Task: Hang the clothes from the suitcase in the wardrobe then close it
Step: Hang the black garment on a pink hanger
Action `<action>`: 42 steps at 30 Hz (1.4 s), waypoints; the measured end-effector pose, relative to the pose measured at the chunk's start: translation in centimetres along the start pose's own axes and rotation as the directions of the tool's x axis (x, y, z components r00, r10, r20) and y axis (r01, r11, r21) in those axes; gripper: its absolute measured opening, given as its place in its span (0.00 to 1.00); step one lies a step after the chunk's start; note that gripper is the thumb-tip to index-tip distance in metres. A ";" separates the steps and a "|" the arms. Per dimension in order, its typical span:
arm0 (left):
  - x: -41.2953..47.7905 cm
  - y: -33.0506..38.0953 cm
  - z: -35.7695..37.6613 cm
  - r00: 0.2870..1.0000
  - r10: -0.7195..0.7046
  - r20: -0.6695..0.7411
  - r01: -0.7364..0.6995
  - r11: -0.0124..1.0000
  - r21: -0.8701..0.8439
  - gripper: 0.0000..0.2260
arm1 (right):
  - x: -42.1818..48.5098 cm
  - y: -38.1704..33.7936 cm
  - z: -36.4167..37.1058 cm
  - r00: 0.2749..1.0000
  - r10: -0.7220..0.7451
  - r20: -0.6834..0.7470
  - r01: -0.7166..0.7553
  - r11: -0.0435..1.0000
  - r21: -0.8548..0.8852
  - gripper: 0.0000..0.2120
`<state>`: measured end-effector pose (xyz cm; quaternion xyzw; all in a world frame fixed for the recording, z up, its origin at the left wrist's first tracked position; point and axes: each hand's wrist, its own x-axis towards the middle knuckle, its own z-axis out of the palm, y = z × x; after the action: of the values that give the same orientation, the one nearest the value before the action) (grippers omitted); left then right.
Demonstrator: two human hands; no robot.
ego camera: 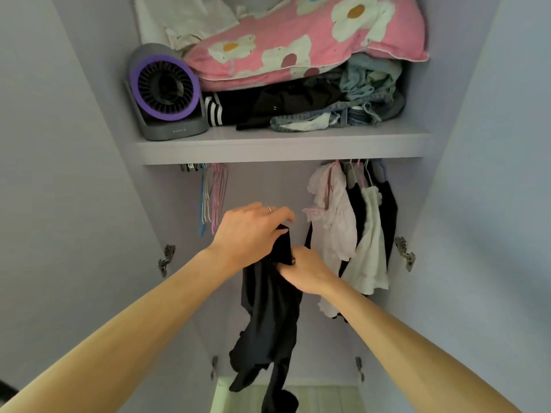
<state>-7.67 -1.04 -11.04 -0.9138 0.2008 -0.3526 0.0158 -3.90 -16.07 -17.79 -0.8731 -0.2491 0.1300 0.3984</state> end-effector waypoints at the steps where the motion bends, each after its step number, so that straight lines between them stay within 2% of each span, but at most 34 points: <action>1: -0.2 -0.7 -0.2 1.000 -0.014 0.005 0.014 0.999 0.034 0.11 | 0.4 0.5 0.0 1.000 -0.011 -0.014 0.010 0.998 -0.062 0.15; 4: -1.0 -2.8 -0.5 0.995 -0.074 0.059 0.066 0.990 0.124 0.14 | 1.1 2.4 -0.5 0.999 0.047 0.024 -0.038 0.957 -0.286 0.08; 6: -1.7 -3.8 -1.0 0.970 -0.192 0.149 0.165 0.971 0.174 0.13 | 1.2 3.9 -0.9 0.990 0.122 0.066 -0.088 0.924 -0.373 0.07; 9: -2.2 -4.6 -1.7 0.827 -0.473 0.305 0.420 0.879 0.227 0.14 | 1.0 6.2 -1.1 0.978 0.205 0.043 -0.164 0.879 -0.447 0.14; 13: -2.6 -6.7 -2.4 0.584 -0.719 0.377 0.720 0.673 0.168 0.14 | 0.9 7.9 -2.8 0.921 0.388 0.042 -0.324 0.820 -0.472 0.17; 16: -3.5 -8.4 -2.1 0.393 -0.773 0.499 0.839 0.523 0.150 0.16 | 0.8 8.2 -5.6 0.847 0.532 0.023 -0.499 0.808 -0.312 0.16; 18: -4.3 -8.6 -1.4 0.306 -0.771 0.559 0.834 0.500 0.233 0.17 | 1.1 7.8 -7.9 0.804 0.595 0.010 -0.591 0.801 -0.091 0.14; 20: -5.0 -8.0 -0.5 0.241 -0.758 0.606 0.807 0.504 0.309 0.16 | 1.6 7.1 -9.4 0.790 0.614 -0.002 -0.600 0.773 0.205 0.12; 21: -5.3 -7.6 0.1 0.222 -0.741 0.633 0.806 0.505 0.309 0.16 | 1.8 6.9 -9.6 0.794 0.608 -0.027 -0.565 0.752 0.340 0.10; 23: -5.5 -6.7 1.5 0.217 -0.691 0.690 0.805 0.527 0.274 0.16 | 1.9 6.8 -9.2 0.810 0.581 -0.080 -0.485 0.741 0.465 0.09; 25: -5.4 -6.2 2.7 0.228 -0.651 0.724 0.796 0.553 0.247 0.18 | 1.7 7.5 -8.2 0.821 0.561 -0.106 -0.458 0.758 0.464 0.10; 27: -5.3 -6.4 3.4 0.257 -0.672 0.694 0.795 0.555 0.244 0.18 | 1.8 8.8 -8.0 0.812 0.550 -0.199 -0.430 0.792 0.434 0.13; 28: -5.4 -6.6 3.6 0.312 -0.702 0.640 0.768 0.583 0.266 0.17 | 1.6 9.3 -8.1 0.795 0.522 -0.308 -0.403 0.835 0.375 0.14; 29: -5.7 -6.7 3.6 0.404 -0.725 0.559 0.696 0.639 0.327 0.15 | 1.3 9.8 -8.5 0.780 0.460 -0.424 -0.380 0.887 0.262 0.14; 30: -6.1 -6.9 3.6 0.484 -0.726 0.488 0.603 0.681 0.415 0.14 | 1.0 10.4 -8.9 0.793 0.384 -0.472 -0.400 0.914 0.070 0.13; 31: -6.9 -6.9 3.5 0.502 -0.719 0.481 0.523 0.695 0.494 0.14 | 0.6 11.1 -8.8 0.837 0.360 -0.412 -0.456 0.875 -0.163 0.12; 32: -7.3 -6.7 3.6 0.441 -0.723 0.533 0.484 0.691 0.537 0.15 | 0.1 11.4 -8.6 0.853 0.438 -0.285 -0.516 0.790 -0.330 0.11; 33: -7.8 -6.2 3.7 0.318 -0.735 0.599 0.506 0.666 0.548 0.15 | -0.6 12.0 -8.1 0.799 0.587 -0.129 -0.582 0.702 -0.410 0.10; 34: -8.2 -6.0 4.0 0.187 -0.727 0.661 0.549 0.635 0.543 0.13 | -1.0 12.0 -7.8 0.730 0.684 -0.004 -0.618 0.657 -0.432 0.10; 35: -8.3 -5.9 4.0 0.073 -0.695 0.715 0.625 0.590 0.511 0.12 | -1.0 11.6 -7.8 0.725 0.689 0.023 -0.626 0.672 -0.396 0.10; 36: -8.3 -6.3 4.1 0.001 -0.667 0.745 0.734 0.507 0.453 0.11 | -0.5 11.3 -7.9 0.774 0.633 -0.031 -0.608 0.727 -0.319 0.09; 37: -8.2 -6.7 4.2 -0.052 -0.660 0.749 0.843 0.373 0.388 0.10 | 0.2 10.9 -8.0 0.836 0.533 -0.130 -0.548 0.800 -0.244 0.08; 38: -8.1 -7.1 4.5 -0.081 -0.660 0.747 0.931 0.218 0.293 0.09 | 0.8 10.4 -7.9 0.865 0.444 -0.234 -0.482 0.864 -0.143 0.09; 40: -7.8 -7.3 5.4 -0.072 -0.695 0.716 0.995 -0.096 0.006 0.08 | 1.1 8.8 -6.9 0.867 0.390 -0.311 -0.358 0.921 0.157 0.12; 41: -7.8 -6.9 5.6 -0.051 -0.706 0.707 0.982 -0.166 -0.095 0.07 | 1.3 8.6 -6.2 0.874 0.384 -0.297 -0.333 0.920 0.209 0.13; 42: -7.8 -6.5 6.0 -0.012 -0.682 0.732 0.978 -0.160 -0.134 0.05 | 1.4 8.7 -5.4 0.891 0.387 -0.240 -0.361 0.921 0.147 0.13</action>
<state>-6.68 7.18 -19.37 -0.7761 -0.3782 0.0386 -0.5031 2.44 -23.64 -20.97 -0.8934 -0.0144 0.0990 0.4380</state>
